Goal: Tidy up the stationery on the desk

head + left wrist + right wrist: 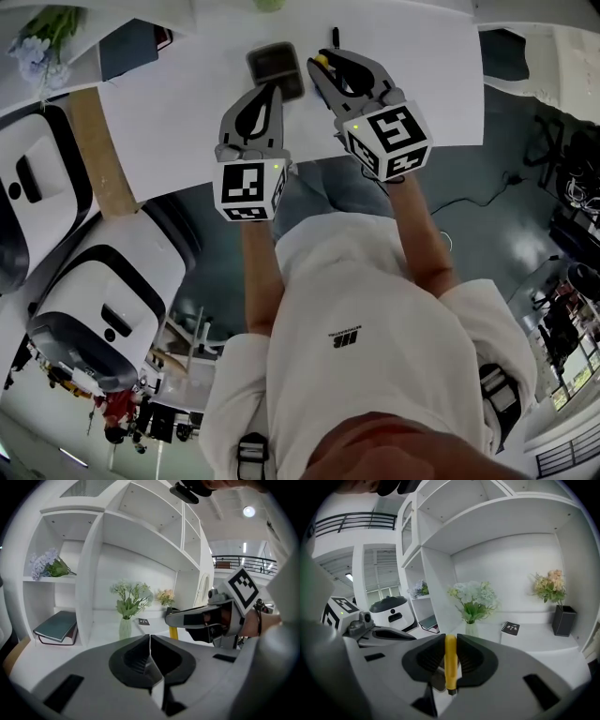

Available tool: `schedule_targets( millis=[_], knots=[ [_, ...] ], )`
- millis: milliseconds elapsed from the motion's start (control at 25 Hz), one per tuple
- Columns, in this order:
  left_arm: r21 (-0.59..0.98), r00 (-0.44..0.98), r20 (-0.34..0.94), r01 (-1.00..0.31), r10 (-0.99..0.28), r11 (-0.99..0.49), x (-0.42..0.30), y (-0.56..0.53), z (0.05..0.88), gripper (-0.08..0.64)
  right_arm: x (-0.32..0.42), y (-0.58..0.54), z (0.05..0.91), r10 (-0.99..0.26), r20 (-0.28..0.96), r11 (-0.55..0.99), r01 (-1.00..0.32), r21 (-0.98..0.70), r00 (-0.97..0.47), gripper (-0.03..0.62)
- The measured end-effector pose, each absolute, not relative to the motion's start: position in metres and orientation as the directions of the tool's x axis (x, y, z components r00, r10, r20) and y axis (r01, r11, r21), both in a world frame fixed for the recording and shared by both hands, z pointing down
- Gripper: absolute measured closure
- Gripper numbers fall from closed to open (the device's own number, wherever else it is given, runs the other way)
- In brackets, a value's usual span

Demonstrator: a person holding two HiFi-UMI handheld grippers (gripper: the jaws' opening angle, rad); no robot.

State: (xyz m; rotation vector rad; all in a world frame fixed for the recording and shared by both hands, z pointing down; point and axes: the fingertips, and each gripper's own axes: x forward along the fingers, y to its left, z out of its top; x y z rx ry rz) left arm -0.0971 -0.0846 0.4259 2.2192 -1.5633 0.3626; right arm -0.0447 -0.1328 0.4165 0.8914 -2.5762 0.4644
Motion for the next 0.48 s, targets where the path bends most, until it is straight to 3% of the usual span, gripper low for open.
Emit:
schedule_targets(
  millis=[480],
  knots=[
    [0.173,0.267,0.436,-0.962,-0.859,-0.211,-0.132,-0.076,0.431,0.56,-0.095,-0.129,0.422,-0.455,0.394,0.787,-0.568,-0.24,-0.798,0.534]
  ],
)
